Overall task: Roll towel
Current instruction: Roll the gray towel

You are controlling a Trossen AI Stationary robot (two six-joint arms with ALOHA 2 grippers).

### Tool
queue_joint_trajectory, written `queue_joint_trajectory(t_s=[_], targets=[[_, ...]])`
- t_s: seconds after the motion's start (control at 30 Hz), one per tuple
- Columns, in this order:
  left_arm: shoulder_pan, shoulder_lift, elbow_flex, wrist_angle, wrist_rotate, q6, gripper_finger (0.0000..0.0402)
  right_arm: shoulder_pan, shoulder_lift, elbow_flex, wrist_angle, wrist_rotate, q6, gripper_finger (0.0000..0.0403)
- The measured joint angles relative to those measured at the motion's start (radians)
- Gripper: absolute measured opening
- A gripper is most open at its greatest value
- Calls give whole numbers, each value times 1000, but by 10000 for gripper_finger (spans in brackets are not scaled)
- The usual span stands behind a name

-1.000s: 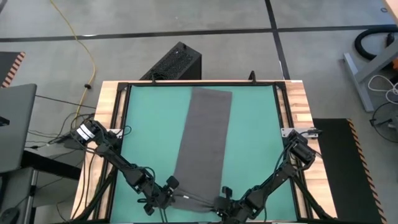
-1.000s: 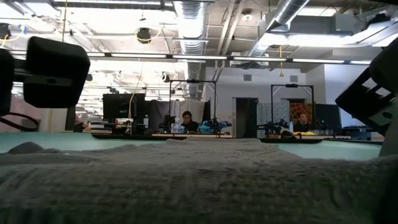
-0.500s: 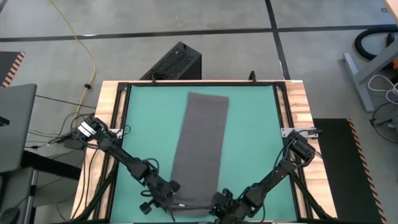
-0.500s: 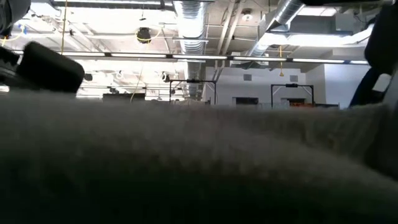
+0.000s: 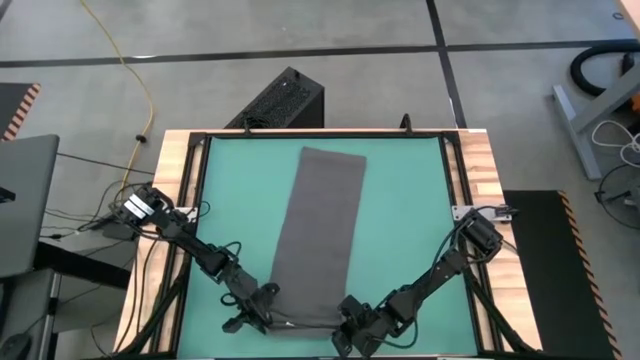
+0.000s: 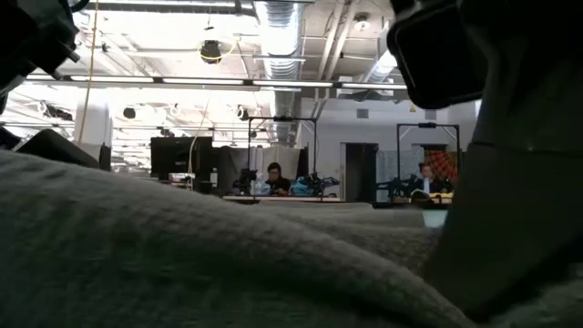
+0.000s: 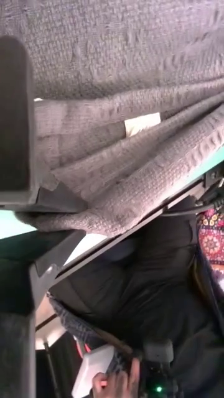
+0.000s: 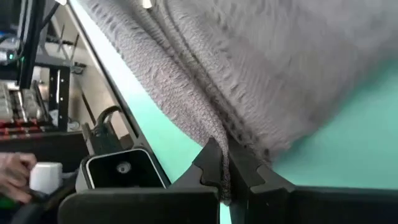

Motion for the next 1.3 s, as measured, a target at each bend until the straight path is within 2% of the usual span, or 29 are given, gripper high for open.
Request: queue_joint_trajectory(t_s=[0.13,0.27,0.33,0.43,0.53,0.67,0.83,0.93,1.07,1.17,1.3], targets=[[-1,-1,-1,-5,26,9,67,-13,-3,1,-30,-22,61,23],[24,-19,-2,-31,132,32,94,-13,-4,2,-41,-22,84,23],[38,-42,-3,-56,189,38,101,-14,-4,2,-42,-22,99,23],[43,-101,-6,-112,192,62,103,-14,-3,1,-37,-22,108,23],[28,-183,-6,-162,131,116,99,-14,-3,0,-26,-22,110,23],[-12,-304,-4,-250,-1,147,93,-14,-2,0,-24,-21,110,23],[-87,-410,25,-275,-242,211,91,-20,-2,0,-25,-20,109,24],[-129,-390,111,-353,-366,252,96,-21,-1,0,-24,-19,106,24],[-138,-305,290,-660,-469,217,116,-23,-1,0,-24,-18,102,24],[-135,-222,422,-833,-503,187,138,-23,-1,0,-25,-17,100,24],[-135,-87,544,-917,-473,163,171,-23,-1,0,-25,-16,92,24]])
